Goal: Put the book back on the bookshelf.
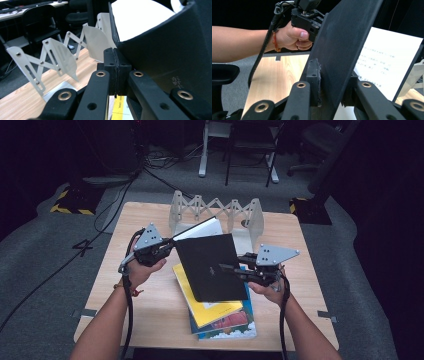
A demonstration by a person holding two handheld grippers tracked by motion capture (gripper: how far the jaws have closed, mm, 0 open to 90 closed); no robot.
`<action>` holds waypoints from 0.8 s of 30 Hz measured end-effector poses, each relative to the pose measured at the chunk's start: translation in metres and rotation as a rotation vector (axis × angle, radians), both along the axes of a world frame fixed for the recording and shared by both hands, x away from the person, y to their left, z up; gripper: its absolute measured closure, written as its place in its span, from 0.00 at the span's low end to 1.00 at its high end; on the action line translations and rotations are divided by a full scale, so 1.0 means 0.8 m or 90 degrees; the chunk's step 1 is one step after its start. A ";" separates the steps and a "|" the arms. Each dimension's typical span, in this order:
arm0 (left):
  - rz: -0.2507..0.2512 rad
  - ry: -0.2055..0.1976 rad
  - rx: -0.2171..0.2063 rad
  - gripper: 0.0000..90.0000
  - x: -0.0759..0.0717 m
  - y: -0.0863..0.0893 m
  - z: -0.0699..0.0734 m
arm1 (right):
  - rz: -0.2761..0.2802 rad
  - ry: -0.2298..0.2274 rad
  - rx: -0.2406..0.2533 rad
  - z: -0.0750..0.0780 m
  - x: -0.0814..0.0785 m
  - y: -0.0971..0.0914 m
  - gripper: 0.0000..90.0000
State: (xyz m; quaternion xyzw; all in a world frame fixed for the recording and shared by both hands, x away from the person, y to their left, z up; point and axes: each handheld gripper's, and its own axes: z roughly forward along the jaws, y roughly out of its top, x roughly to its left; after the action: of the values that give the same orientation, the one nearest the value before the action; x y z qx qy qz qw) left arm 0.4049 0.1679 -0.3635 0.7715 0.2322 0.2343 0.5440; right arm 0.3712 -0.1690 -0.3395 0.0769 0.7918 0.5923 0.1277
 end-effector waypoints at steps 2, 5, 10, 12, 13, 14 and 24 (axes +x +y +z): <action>0.004 -0.007 0.014 0.99 -0.003 -0.002 0.002 | 0.001 -0.003 0.006 -0.003 -0.002 -0.002 0.83; 0.007 -0.012 0.019 0.92 -0.008 -0.003 0.007 | 0.010 -0.007 0.027 -0.012 -0.011 -0.009 0.85; 0.023 -0.017 0.039 0.81 -0.019 -0.013 0.006 | 0.015 -0.010 0.045 -0.021 -0.021 -0.019 0.86; 0.028 -0.010 0.041 0.75 -0.023 -0.017 -0.001 | 0.019 -0.011 0.047 -0.023 -0.023 -0.021 0.87; 0.023 -0.005 0.041 0.73 -0.025 -0.019 -0.006 | 0.018 -0.012 0.048 -0.024 -0.024 -0.022 0.87; 0.021 0.002 0.039 0.72 -0.026 -0.021 -0.010 | 0.017 -0.014 0.047 -0.024 -0.027 -0.023 0.87; 0.036 0.060 0.090 0.39 -0.045 -0.031 -0.050 | 0.011 -0.020 0.049 -0.032 -0.037 -0.032 0.87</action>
State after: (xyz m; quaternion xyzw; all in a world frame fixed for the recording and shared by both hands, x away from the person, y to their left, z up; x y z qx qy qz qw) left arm 0.3691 0.1429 -0.4035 0.8113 0.2624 0.2285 0.4698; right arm 0.3415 -0.1950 -0.3648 0.0656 0.7668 0.6247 0.1324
